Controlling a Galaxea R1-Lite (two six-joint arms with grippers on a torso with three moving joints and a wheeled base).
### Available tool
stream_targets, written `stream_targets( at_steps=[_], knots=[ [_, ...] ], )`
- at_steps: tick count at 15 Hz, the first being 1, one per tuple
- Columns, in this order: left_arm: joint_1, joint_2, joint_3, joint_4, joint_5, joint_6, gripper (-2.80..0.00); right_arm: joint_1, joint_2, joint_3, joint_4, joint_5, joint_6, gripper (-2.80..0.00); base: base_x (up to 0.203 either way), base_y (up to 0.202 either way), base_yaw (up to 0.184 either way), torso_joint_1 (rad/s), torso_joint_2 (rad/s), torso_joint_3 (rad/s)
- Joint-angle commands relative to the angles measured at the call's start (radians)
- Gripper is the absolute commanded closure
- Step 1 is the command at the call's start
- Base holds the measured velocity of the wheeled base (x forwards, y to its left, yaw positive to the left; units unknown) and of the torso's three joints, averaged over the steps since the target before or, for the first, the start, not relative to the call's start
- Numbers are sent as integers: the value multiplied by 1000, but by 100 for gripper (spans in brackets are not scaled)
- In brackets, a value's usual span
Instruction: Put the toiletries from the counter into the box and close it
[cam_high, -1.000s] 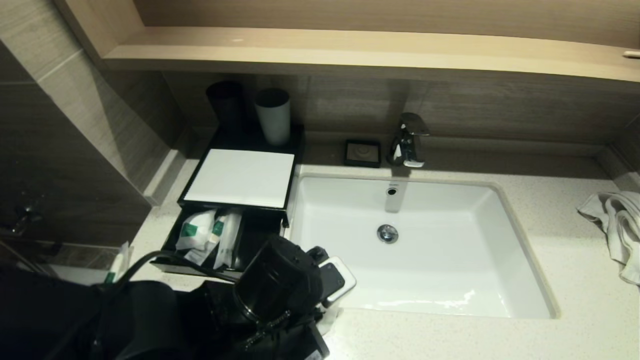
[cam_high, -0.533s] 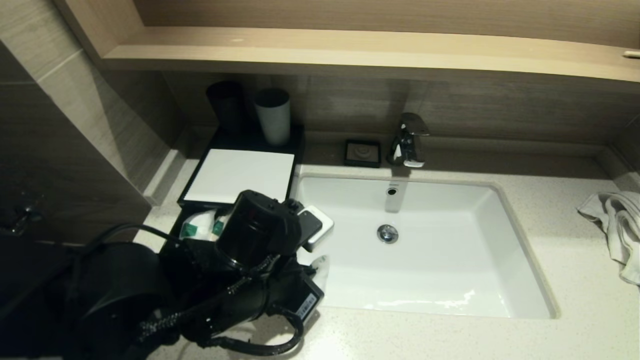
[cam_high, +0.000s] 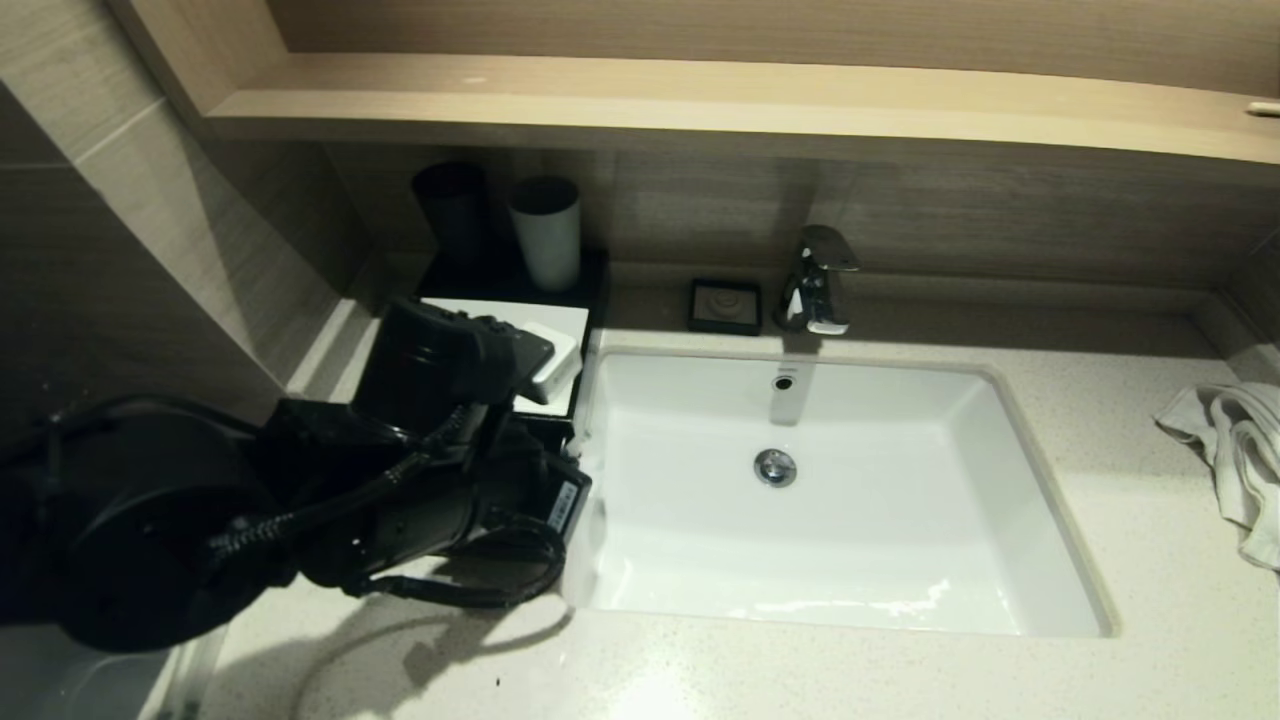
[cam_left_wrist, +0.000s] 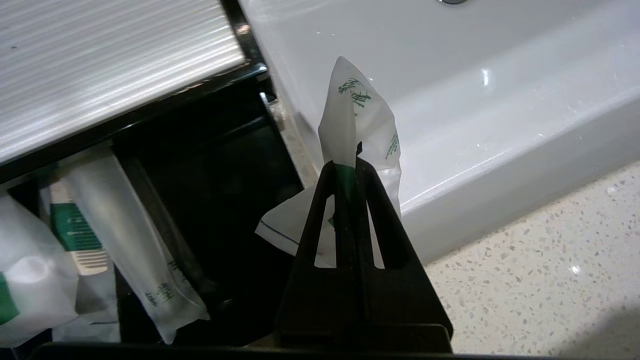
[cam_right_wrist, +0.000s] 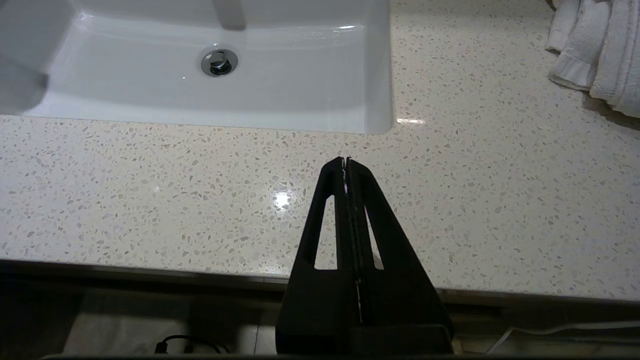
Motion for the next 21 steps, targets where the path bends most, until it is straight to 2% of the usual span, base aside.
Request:
stream_targets(
  at_steps=[1,5,10,15,21],
  knots=[
    [69,-30,0,-1,1,-9,0,0,0,0,0,0,-2,0,0,0,0,0,0,0],
    [138,-39,4,-1,-1,-14,0,0,0,0,0,0,0,0,0,0,0,0,0,0],
    [142,-42,21,8,0,-69,0,0,0,0,0,0,-1,0,0,0,0,0,0,0],
    [151,-49,84,0,0,-70,0,0,0,0,0,0,0,0,0,0,0,0,0,0],
    [152,-13,89,0,-8,-72,0,0,0,0,0,0,0,0,0,0,0,0,0,0]
  ],
)
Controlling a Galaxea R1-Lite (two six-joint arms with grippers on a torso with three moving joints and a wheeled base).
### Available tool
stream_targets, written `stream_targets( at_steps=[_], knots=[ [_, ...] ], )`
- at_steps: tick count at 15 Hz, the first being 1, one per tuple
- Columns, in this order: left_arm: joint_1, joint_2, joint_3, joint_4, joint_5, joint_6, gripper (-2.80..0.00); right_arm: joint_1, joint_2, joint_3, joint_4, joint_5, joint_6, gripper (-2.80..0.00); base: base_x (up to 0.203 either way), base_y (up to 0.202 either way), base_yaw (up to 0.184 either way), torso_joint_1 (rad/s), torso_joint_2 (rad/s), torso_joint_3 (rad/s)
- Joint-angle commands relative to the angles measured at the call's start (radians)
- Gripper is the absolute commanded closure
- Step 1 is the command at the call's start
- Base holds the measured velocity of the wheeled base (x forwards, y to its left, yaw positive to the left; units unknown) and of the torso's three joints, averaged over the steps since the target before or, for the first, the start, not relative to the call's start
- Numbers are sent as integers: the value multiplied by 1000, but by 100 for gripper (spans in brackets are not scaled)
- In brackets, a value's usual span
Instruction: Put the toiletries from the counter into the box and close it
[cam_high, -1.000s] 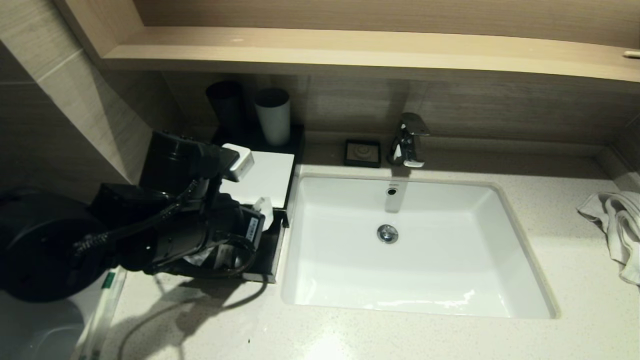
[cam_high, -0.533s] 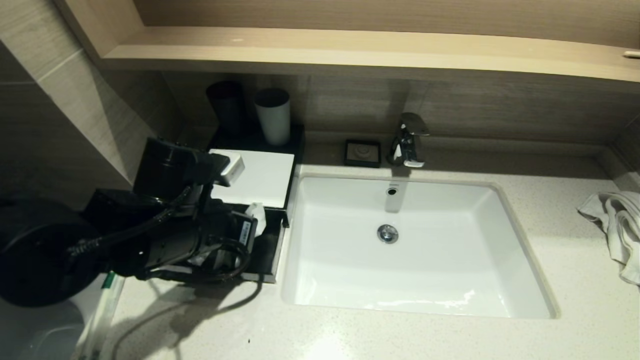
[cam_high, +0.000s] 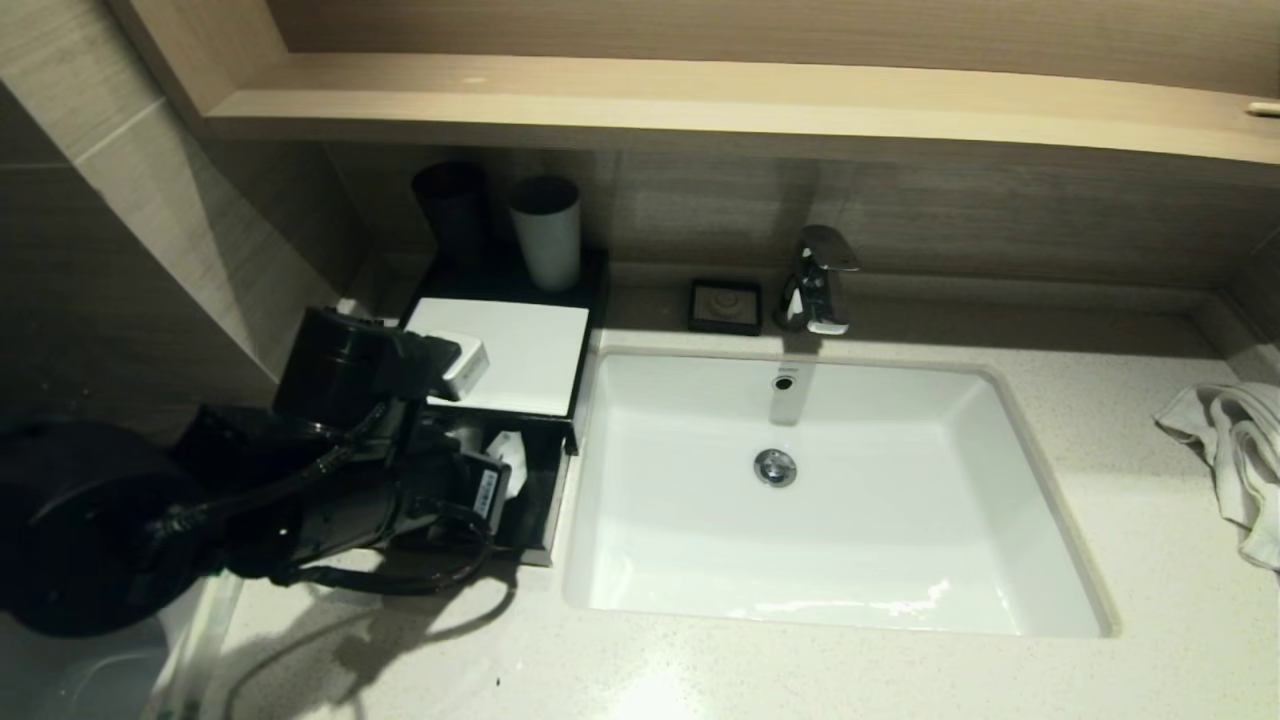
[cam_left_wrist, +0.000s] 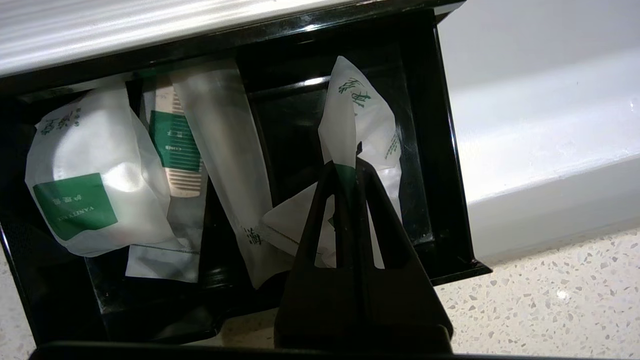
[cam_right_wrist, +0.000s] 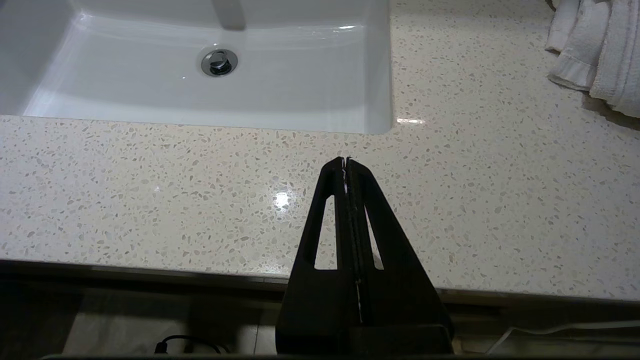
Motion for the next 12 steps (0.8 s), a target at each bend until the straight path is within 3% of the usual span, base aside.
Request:
stream_targets(
  at_steps=[1,12],
  knots=[
    [0,30,-1,-2,2,-1,0,-1,0,0,0,1,0,0,0,0,0,0,0,0],
    [0,108,-57,3,-2,1,0,0,0,0,0,1,0,0,0,0,0,0,0,0]
  ],
)
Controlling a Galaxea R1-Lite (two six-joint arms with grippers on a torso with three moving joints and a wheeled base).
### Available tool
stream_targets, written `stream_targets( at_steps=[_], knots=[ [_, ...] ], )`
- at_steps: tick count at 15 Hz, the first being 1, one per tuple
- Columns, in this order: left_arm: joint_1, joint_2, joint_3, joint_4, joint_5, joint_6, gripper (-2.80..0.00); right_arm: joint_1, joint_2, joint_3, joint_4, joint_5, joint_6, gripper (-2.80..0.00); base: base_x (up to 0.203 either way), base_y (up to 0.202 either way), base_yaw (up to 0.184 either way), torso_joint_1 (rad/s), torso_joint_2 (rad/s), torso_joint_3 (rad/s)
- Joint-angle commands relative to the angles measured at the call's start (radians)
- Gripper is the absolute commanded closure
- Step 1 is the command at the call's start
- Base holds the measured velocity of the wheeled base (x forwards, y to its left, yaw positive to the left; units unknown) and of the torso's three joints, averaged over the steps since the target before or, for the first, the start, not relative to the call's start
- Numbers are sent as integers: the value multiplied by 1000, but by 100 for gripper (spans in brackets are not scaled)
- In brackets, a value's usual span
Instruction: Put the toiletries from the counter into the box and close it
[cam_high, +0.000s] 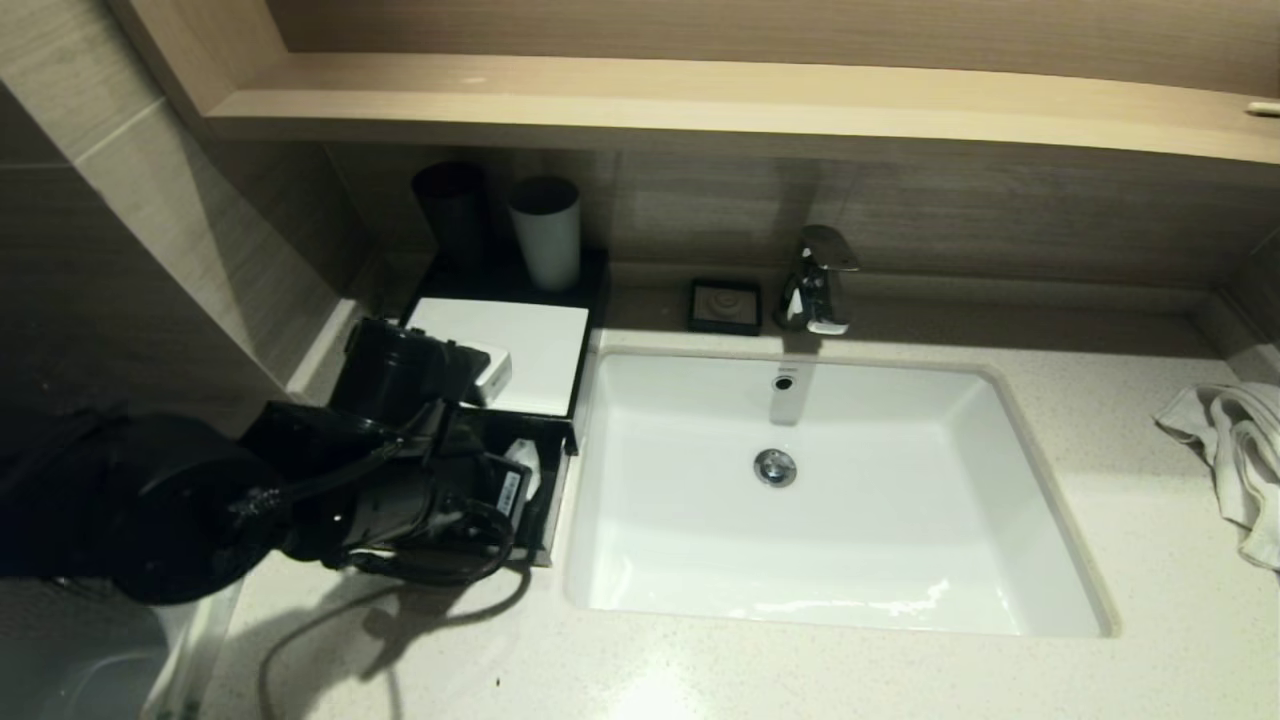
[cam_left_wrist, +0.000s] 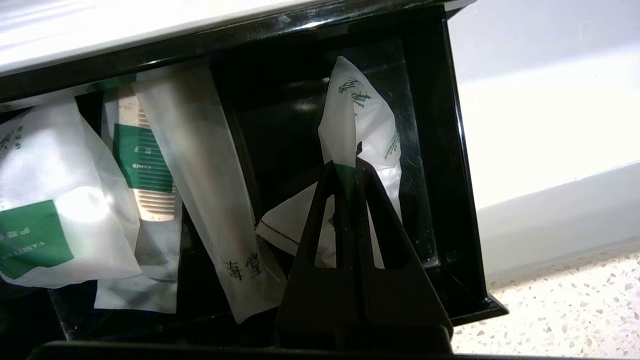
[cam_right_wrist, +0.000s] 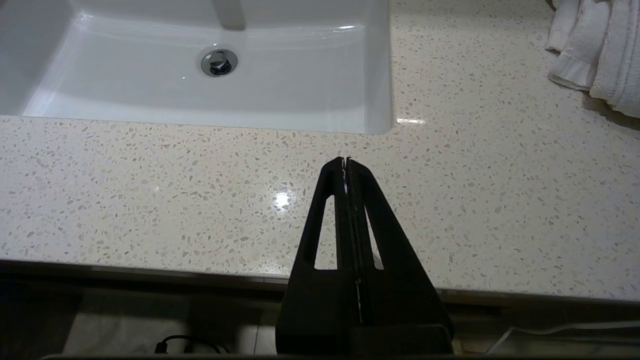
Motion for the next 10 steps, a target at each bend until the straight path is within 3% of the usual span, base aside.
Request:
stream_targets(
  at_steps=[1,10],
  knots=[
    [0,31,-12,-4,3,0,0,0,0,0,0,1,0,0,0,0,0,0,0,0],
    [3,63,-57,-8,8,0,0,0,0,0,0,1,0,0,0,0,0,0,0,0]
  ],
)
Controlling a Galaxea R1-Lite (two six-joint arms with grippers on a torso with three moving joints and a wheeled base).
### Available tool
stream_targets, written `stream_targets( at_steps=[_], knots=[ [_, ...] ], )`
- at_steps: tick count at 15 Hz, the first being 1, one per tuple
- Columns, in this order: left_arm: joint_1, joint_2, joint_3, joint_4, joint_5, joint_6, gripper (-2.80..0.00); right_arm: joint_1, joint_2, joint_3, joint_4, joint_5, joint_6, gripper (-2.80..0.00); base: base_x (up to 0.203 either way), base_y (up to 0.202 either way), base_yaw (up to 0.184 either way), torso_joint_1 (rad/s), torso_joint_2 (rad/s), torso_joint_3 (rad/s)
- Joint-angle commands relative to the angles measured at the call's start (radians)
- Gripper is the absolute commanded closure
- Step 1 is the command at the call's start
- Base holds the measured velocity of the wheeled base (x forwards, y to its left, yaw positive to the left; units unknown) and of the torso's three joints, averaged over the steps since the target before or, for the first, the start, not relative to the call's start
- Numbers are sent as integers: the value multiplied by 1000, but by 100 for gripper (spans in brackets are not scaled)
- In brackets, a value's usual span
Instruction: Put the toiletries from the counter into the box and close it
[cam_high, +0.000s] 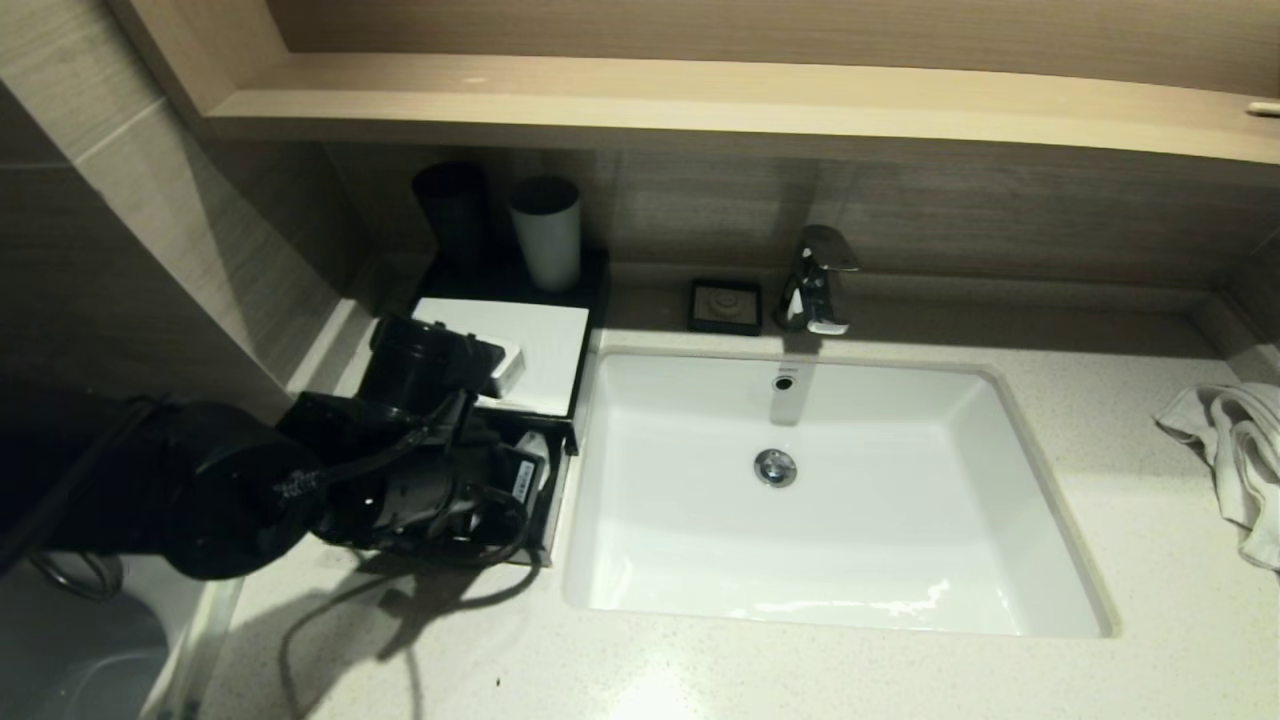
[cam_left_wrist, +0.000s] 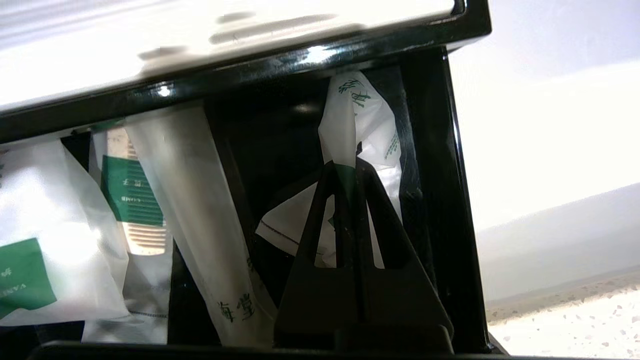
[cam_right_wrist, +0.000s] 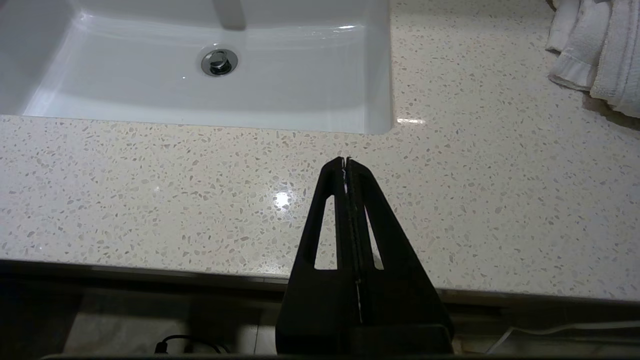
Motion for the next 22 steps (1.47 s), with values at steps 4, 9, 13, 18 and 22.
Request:
stream_targets(
  at_steps=[4,9,13,18,22],
  knots=[
    [2,7,-6,-2,4,-2,-280,0,0,0,0,0,0,0,0,0,0,0,0,0],
    [40,-18,-25,-5,6,-8,-280,0,0,0,0,0,0,0,0,0,0,0,0,0],
    [54,-101,-24,-4,8,-11,-280,0,0,0,0,0,0,0,0,0,0,0,0,0],
    [56,-201,0,8,10,-11,-280,-1,0,0,0,0,0,0,0,0,0,0,0,0],
    [55,-256,79,4,10,-11,-280,0,0,0,0,0,0,0,0,0,0,0,0,0]
  ],
)
